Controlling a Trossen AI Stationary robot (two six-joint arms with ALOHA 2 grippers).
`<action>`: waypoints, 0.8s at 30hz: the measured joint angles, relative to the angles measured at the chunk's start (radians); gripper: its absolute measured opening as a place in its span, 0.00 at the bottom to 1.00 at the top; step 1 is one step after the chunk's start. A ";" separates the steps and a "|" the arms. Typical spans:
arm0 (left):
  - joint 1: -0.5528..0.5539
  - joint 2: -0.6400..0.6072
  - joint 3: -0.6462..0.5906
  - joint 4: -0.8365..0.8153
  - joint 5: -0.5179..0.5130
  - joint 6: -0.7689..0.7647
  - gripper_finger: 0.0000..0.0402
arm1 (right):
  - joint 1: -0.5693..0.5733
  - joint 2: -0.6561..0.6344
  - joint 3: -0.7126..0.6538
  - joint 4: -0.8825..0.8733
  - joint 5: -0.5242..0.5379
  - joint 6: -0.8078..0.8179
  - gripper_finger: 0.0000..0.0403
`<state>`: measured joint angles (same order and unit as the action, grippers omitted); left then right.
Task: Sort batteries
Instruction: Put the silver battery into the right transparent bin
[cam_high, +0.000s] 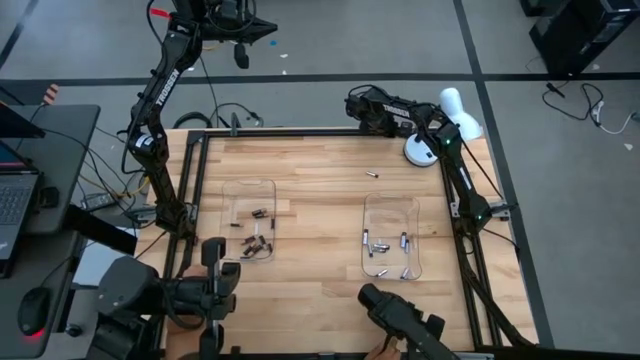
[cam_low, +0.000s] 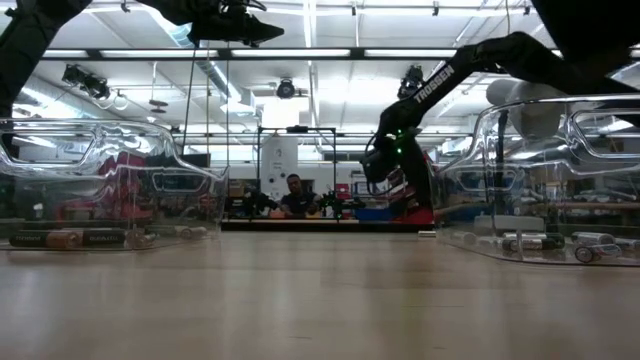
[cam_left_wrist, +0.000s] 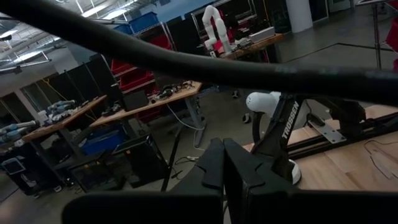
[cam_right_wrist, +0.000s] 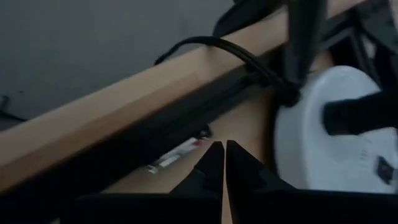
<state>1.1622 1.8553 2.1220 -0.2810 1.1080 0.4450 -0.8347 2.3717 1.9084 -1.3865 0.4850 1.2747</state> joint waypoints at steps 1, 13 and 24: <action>0.000 0.000 0.000 0.000 0.000 0.001 0.00 | -0.003 0.000 -0.006 0.020 0.000 -0.009 0.01; 0.000 0.000 0.000 -0.002 -0.001 0.026 0.00 | -0.012 -0.006 -0.049 0.129 -0.080 -0.083 0.01; 0.000 0.000 0.000 -0.002 -0.001 0.025 0.00 | 0.077 -0.041 0.051 0.065 -0.111 -0.117 0.01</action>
<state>1.1622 1.8557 2.1220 -0.2832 1.1071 0.4699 -0.7582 2.3308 1.9592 -1.3212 0.3745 1.1576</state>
